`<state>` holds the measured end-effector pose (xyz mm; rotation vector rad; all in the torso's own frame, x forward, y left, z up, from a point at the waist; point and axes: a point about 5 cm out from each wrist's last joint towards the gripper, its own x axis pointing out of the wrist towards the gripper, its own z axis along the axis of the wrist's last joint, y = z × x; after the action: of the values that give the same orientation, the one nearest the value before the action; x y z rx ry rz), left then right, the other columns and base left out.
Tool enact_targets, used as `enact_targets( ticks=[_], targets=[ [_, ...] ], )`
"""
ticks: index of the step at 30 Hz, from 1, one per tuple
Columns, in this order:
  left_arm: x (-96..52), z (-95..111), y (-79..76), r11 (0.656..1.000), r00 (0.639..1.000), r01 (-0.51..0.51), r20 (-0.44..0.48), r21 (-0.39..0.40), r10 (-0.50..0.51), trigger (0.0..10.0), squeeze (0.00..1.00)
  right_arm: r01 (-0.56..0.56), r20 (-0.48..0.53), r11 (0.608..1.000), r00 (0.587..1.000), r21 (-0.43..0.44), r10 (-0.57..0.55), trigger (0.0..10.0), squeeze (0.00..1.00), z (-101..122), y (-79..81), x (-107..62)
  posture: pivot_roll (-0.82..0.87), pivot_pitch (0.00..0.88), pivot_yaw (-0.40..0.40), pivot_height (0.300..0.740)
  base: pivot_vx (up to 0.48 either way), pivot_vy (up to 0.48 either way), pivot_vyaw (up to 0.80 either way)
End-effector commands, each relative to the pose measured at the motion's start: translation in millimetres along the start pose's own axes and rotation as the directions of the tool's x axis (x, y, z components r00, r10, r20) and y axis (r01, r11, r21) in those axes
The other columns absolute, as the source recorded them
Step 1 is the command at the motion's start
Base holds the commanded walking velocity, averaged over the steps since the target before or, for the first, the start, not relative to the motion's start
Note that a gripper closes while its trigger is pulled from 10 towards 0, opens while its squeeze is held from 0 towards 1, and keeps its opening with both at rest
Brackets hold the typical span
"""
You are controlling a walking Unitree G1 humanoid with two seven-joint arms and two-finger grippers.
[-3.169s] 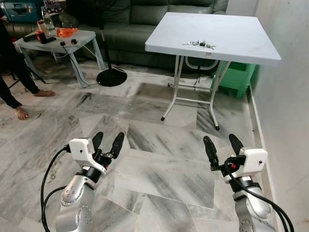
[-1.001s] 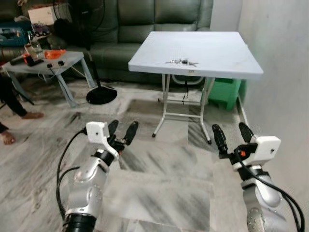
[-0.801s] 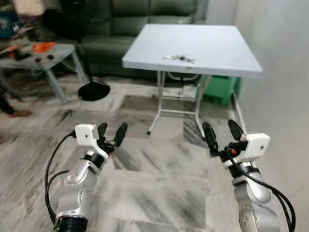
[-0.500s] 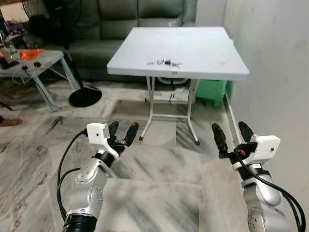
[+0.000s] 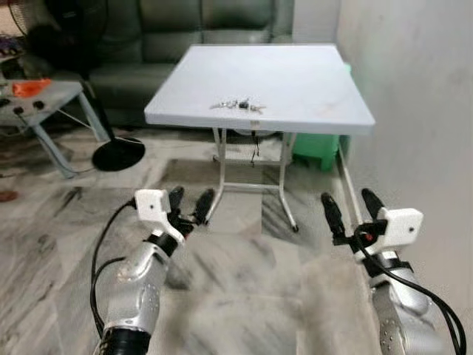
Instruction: Hang keys on a hook
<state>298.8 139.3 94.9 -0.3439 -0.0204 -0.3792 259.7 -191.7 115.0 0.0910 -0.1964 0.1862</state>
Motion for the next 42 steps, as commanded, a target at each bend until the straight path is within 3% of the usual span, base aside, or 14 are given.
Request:
enact_targets(
  ticks=[1,10,26,42],
  targets=[
    [-3.0,5.3,9.1,0.999,1.0,-0.028,0.006,0.031,0.028,10.0,0.0,-0.031,0.011,0.999,0.999,0.01,0.031,10.0,0.0,1.2,8.9,4.3,-0.05,0.0,0.022,0.74,0.356,0.0,0.0],
    [-3.7,4.8,8.6,0.999,1.0,-0.028,0.007,0.031,0.028,10.0,0.0,-0.029,0.005,1.0,1.0,0.011,0.029,10.0,0.0,-0.4,8.9,4.0,-0.05,0.0,0.022,0.74,0.355,0.0,0.67],
    [-3.2,4.2,9.2,0.999,0.999,-0.033,0.006,0.024,0.033,10.0,0.0,-0.025,0.017,0.999,1.0,0.035,0.024,10.0,0.0,1.5,7.3,4.2,-0.05,0.0,0.021,0.74,0.35,0.0,0.0],
    [-3.2,3.5,8.7,0.999,0.999,-0.035,0.009,0.022,0.035,10.0,0.0,-0.032,0.018,0.999,0.999,0.037,0.032,10.0,0.0,2.4,6.5,4.8,-0.05,0.0,0.015,0.74,0.345,0.252,0.0]
  ],
)
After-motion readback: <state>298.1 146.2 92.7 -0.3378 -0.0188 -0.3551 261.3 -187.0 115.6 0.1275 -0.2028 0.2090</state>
